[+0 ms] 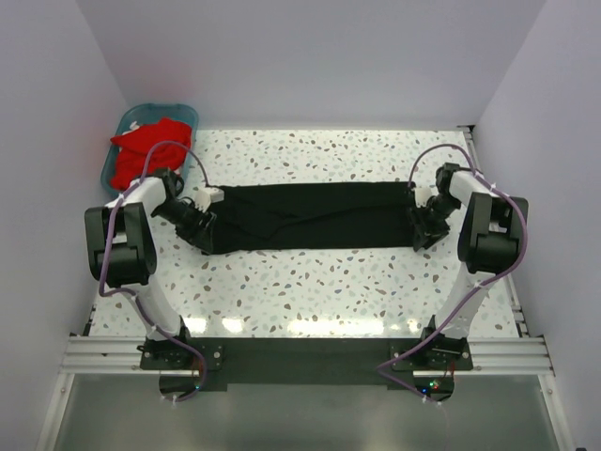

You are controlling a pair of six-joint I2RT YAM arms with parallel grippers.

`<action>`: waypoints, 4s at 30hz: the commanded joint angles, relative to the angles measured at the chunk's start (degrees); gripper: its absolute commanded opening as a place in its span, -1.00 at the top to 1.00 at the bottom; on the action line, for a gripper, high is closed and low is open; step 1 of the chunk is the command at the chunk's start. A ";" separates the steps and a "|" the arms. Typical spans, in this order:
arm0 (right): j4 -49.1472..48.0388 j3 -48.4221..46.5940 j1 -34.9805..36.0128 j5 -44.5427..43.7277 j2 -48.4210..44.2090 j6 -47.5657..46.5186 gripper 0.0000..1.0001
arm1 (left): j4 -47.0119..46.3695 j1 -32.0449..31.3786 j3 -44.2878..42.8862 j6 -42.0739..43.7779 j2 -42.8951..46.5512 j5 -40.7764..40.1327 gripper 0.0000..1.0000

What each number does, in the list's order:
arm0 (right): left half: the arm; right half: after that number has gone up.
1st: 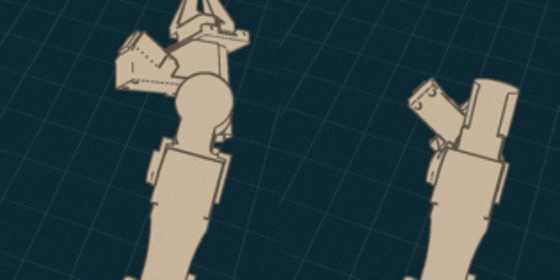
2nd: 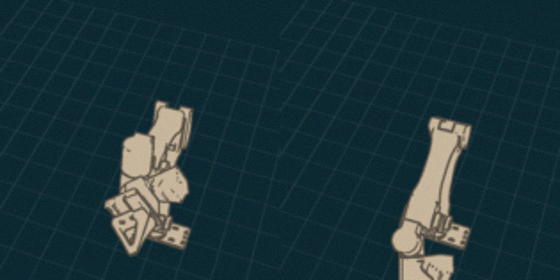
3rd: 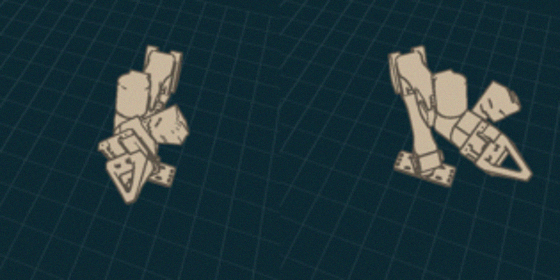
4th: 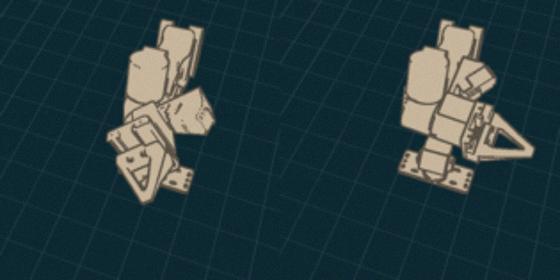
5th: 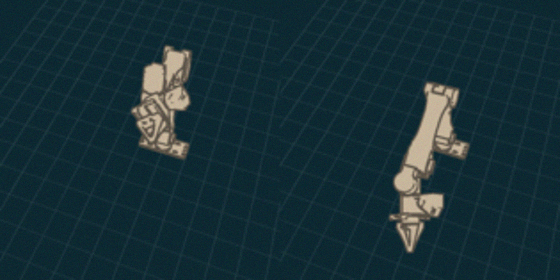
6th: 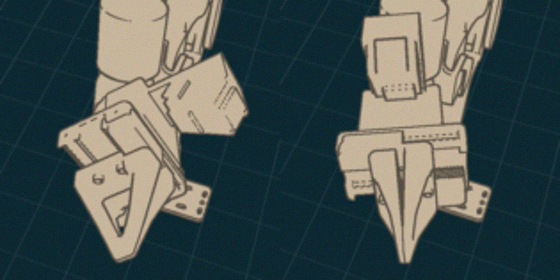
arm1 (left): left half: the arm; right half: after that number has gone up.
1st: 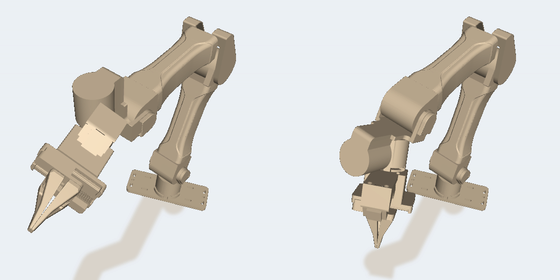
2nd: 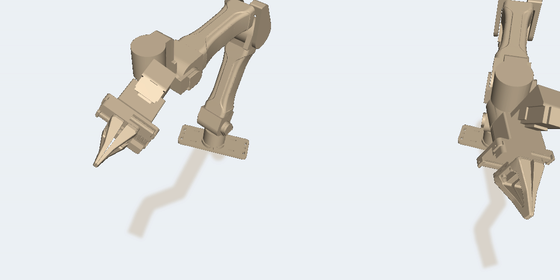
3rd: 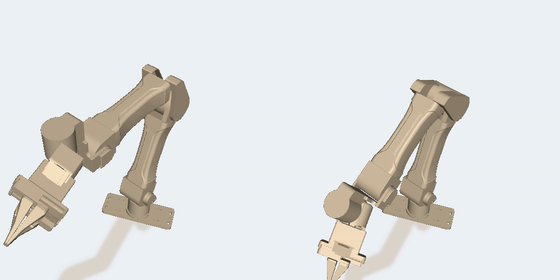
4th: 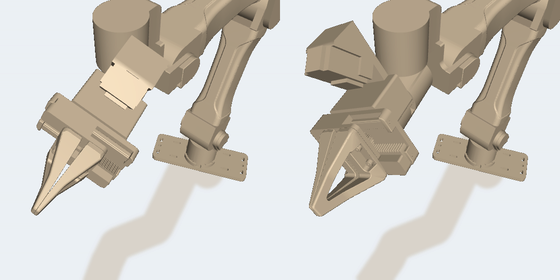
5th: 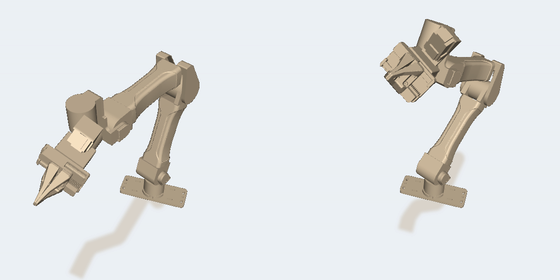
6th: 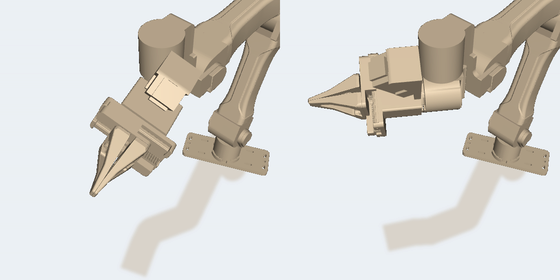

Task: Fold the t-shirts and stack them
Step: Fold the tshirt

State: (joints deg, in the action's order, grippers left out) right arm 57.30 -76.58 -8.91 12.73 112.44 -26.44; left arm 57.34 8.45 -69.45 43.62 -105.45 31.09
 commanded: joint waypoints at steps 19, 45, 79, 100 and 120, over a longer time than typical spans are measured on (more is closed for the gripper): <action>3.08 -10.26 -1.99 4.49 4.27 4.99 0.04 | 0.75 0.78 -1.48 1.65 -1.78 1.60 -0.23; 6.24 -9.30 -2.17 -0.68 -1.61 1.04 1.00 | 6.20 1.48 -4.73 4.37 -0.20 2.05 1.00; 7.30 -5.95 -0.77 3.76 -16.11 -4.60 -0.04 | 6.21 4.48 -3.86 13.85 10.16 14.51 -0.11; -1.93 1.95 8.47 2.04 -10.05 3.32 0.45 | -17.88 -14.95 11.62 57.36 14.49 10.83 -0.28; -3.86 5.56 8.47 -3.59 -8.12 1.83 0.46 | -28.86 -19.96 11.98 55.79 8.51 8.01 0.10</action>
State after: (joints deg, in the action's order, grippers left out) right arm 54.78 -71.48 -0.40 11.09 104.03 -24.14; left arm 33.50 -11.33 -55.29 101.08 -96.07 37.23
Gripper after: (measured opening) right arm 0.272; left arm 0.461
